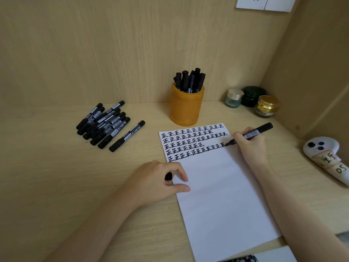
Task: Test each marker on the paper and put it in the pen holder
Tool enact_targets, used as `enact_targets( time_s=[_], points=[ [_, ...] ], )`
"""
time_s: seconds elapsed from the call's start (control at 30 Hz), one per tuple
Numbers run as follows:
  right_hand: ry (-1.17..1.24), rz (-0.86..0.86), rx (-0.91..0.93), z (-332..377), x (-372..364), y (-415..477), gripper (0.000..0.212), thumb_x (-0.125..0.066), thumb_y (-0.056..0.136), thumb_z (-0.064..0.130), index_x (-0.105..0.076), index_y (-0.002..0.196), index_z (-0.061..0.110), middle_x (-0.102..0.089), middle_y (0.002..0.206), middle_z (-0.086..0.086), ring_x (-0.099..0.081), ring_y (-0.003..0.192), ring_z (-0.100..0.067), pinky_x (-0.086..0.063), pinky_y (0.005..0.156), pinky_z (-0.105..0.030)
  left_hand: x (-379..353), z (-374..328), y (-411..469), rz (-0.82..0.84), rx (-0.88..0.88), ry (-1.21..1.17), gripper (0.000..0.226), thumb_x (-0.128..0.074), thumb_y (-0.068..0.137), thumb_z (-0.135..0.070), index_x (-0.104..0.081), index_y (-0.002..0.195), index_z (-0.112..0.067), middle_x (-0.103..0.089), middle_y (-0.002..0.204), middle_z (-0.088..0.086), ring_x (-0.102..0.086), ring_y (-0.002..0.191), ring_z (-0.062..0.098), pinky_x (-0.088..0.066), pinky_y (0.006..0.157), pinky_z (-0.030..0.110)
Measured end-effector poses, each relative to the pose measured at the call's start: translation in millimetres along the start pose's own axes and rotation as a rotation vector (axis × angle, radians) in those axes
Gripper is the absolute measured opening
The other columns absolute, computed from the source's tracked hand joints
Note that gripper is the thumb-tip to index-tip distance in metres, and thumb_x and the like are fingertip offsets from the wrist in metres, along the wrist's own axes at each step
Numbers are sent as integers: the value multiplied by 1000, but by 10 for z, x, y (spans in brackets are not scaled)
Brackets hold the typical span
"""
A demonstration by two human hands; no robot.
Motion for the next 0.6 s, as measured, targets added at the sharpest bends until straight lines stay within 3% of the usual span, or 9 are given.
enact_targets(
  time_s=[0.4, 0.5, 0.6],
  points=[
    [-30, -31, 5, -3, 16, 8, 28, -59, 85, 9, -44, 63, 14, -45, 58, -3, -39, 54, -15, -31, 44, -17, 6, -36, -8, 33, 16, 2, 15, -71, 76, -48, -60, 83, -40, -42, 43, -10, -47, 45, -5, -30, 53, 12],
    [78, -44, 23, 12, 23, -10, 29, -61, 87, 12, -45, 64, 17, -46, 58, 0, -41, 54, -11, -35, 53, -21, 10, -23, -28, -7, -33, -62, 13, -67, 82, -40, -56, 88, -36, -40, 50, -8, -42, 49, 4, -34, 55, 18],
    [244, -8, 44, 79, 32, -49, 30, -66, 89, 19, -49, 64, 20, -47, 55, 5, -41, 49, -4, -35, 52, -18, 36, -20, -43, -46, -48, -267, 11, -45, 94, -25, -47, 102, -33, -46, 68, -5, -42, 61, 15, -37, 61, 29]
  ],
)
Point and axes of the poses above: each hand's wrist, its own y-axis towards the middle knuckle, its own x-axis out of the back of the hand, z = x × y, the point moved 3 cm from there along y, towards the middle knuckle
